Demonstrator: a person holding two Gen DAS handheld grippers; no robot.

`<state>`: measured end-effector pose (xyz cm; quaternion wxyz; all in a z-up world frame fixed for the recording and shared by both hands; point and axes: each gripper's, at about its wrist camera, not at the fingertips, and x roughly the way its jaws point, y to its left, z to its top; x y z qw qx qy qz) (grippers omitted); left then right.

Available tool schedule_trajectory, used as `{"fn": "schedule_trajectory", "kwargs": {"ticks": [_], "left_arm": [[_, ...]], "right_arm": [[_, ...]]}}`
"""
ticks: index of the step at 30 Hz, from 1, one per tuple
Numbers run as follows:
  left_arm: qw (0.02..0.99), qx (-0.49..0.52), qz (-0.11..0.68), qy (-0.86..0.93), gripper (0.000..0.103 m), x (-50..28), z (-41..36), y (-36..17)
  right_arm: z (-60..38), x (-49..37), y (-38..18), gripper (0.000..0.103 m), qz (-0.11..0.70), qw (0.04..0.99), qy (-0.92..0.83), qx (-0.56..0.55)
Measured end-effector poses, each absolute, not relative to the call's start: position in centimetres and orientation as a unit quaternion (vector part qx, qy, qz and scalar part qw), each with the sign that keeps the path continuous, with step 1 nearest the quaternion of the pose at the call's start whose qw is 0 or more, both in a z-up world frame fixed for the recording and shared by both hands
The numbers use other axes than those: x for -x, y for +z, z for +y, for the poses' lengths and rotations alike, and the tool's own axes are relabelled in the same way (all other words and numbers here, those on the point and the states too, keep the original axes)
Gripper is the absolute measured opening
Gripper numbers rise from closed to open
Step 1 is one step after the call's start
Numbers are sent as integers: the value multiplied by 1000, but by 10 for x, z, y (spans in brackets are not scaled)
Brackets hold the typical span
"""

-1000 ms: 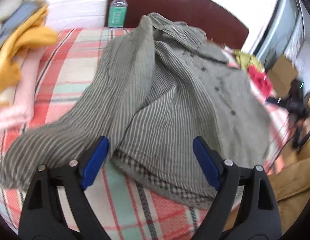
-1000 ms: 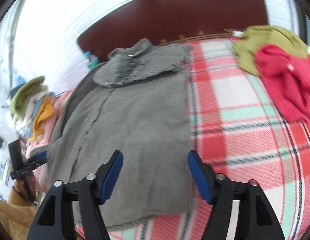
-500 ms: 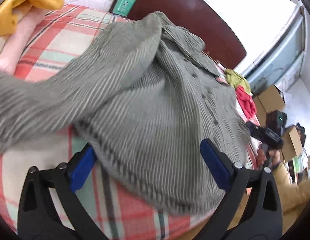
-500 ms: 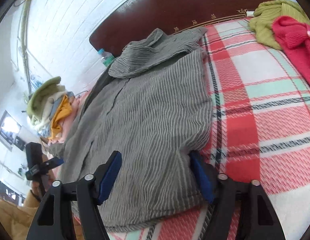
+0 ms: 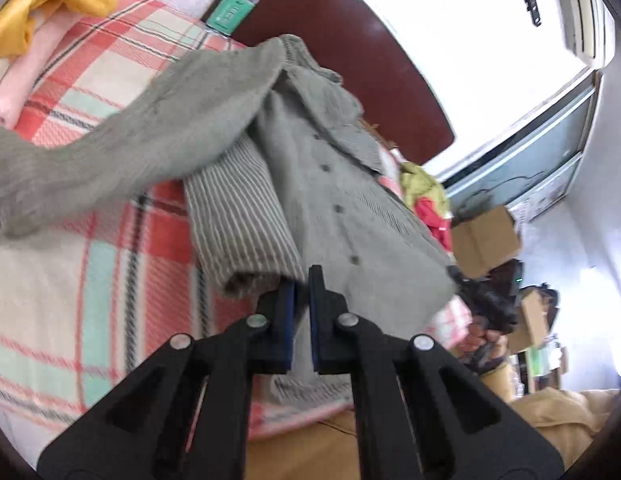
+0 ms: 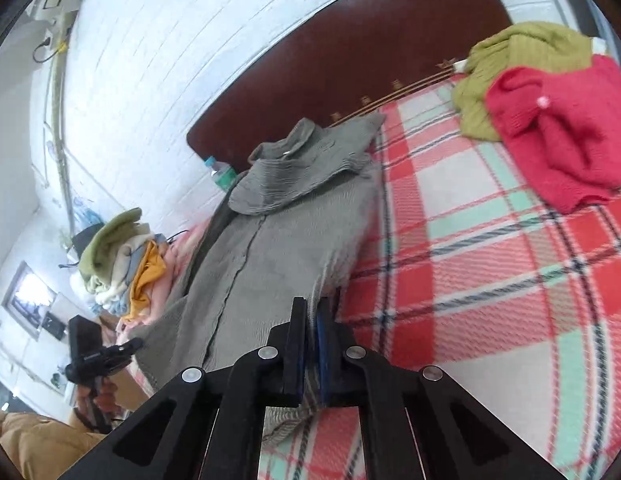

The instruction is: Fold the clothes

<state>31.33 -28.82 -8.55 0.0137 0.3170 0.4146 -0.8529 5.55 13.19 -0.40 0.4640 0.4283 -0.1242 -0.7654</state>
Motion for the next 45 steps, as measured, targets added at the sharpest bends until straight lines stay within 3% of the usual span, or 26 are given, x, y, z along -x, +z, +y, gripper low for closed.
{"fn": "schedule_trajectory", "kwargs": {"ticks": [6,7,8,9,10,11,12,17,22,24,25,26,37,45], "left_arm": [[42,-338,397,-853,9,-313,-287,-109],[51,-344,396,-850,15,-313,-290,-114],[61,-350,396,-847,43,-314,-293,-120],[70,-356,399,-842,62,-315,-295,-125],[78,-360,402,-838,86,-316,-296,-130],[71,-345,402,-845,87,-319,-295,-131],[66,-345,396,-848,87,-318,-293,-131],[68,-356,373,-854,97,-303,-287,-131],[76,-363,377,-849,97,-285,-288,-135],[80,-366,379,-846,87,-278,-288,-136],[81,-367,380,-845,51,-275,-288,-136],[83,-368,381,-844,8,-271,-288,-137],[-3,-320,406,-856,5,-295,-267,-90],[-45,-366,396,-841,5,-298,-243,-105]], "right_arm": [[160,-54,-4,2,-124,422,-790,-428],[162,-53,-7,5,-119,412,-793,-432],[162,-51,-14,11,-134,419,-780,-445],[159,-51,-21,18,-137,419,-771,-459],[154,-53,-27,50,-125,407,-774,-469],[149,-55,-33,77,-121,405,-770,-477],[144,-57,-39,81,-119,406,-765,-485],[115,-72,-50,81,-131,457,-729,-492],[87,-71,-53,81,-144,473,-717,-491],[75,-67,-56,60,-144,473,-712,-498],[70,-65,-58,18,-140,471,-710,-505],[66,-63,-61,6,-136,469,-708,-511],[117,-74,-19,3,-120,446,-756,-463],[148,-87,3,3,-100,416,-784,-450]]}}
